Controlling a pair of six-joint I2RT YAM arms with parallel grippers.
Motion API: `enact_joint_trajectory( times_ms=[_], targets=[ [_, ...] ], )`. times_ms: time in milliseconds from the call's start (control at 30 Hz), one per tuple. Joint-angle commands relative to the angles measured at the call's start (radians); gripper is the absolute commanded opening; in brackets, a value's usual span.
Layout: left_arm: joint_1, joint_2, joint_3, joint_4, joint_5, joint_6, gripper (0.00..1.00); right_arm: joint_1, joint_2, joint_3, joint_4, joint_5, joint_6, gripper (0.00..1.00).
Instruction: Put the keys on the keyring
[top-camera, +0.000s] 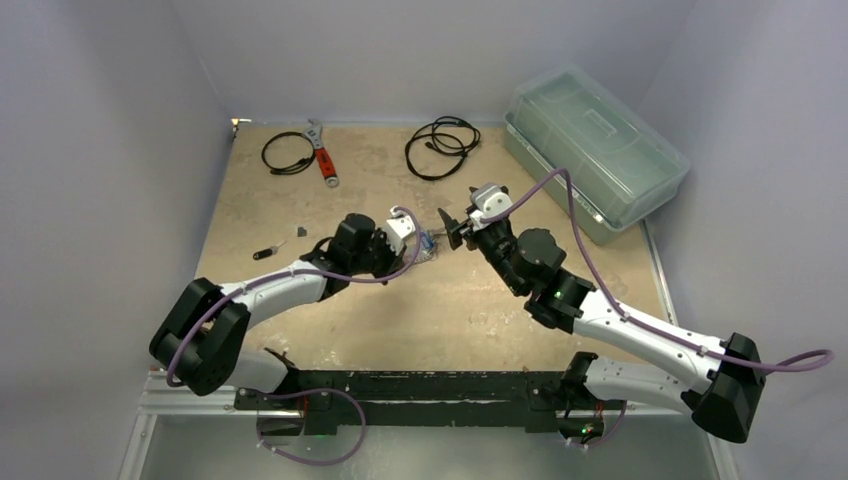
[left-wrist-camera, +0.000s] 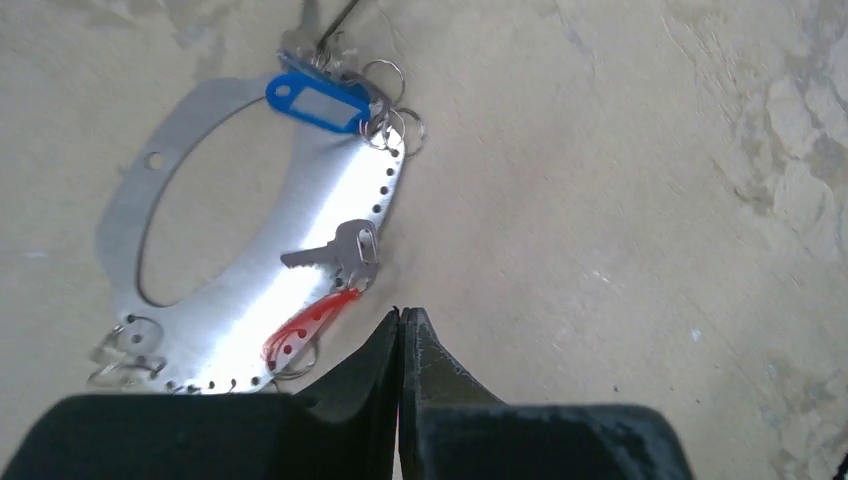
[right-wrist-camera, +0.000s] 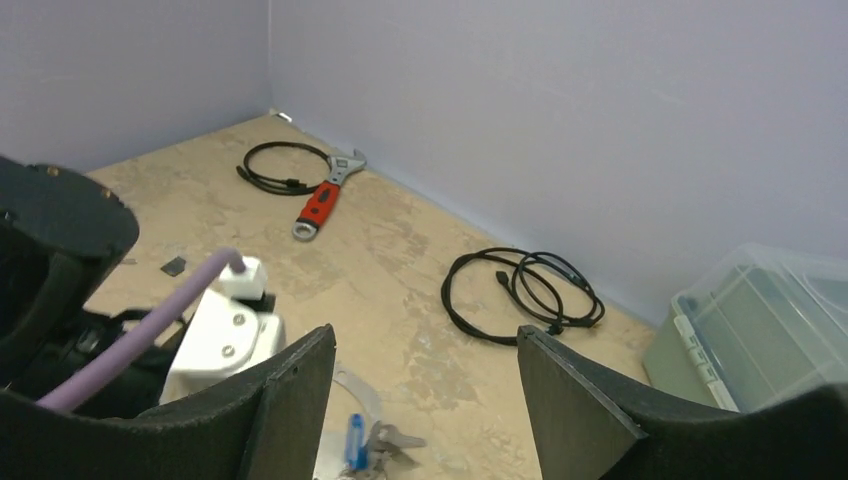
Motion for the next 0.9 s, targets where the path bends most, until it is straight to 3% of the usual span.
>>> enact_joint_trajectory(
  times_ms=[0, 600, 767, 867],
  targets=[
    [-0.040, -0.040, -0.035, 0.036, 0.012, -0.100, 0.00, -0.003, 0.013, 0.008, 0.051, 0.027, 0.013, 0.70],
    [-0.058, -0.110, 0.039, -0.314, -0.033, -0.157, 0.00, -0.011, 0.102, 0.045, 0.007, 0.038, 0.057, 0.74],
    [-0.059, -0.210, 0.078, -0.380, -0.115, -0.130, 0.14, -0.044, 0.167, 0.124, -0.105, -0.013, 0.171, 0.77],
    [-0.056, -0.251, 0.096, -0.409, -0.181, -0.044, 0.31, -0.089, 0.221, 0.188, -0.192, -0.097, 0.264, 0.79]
  ],
)
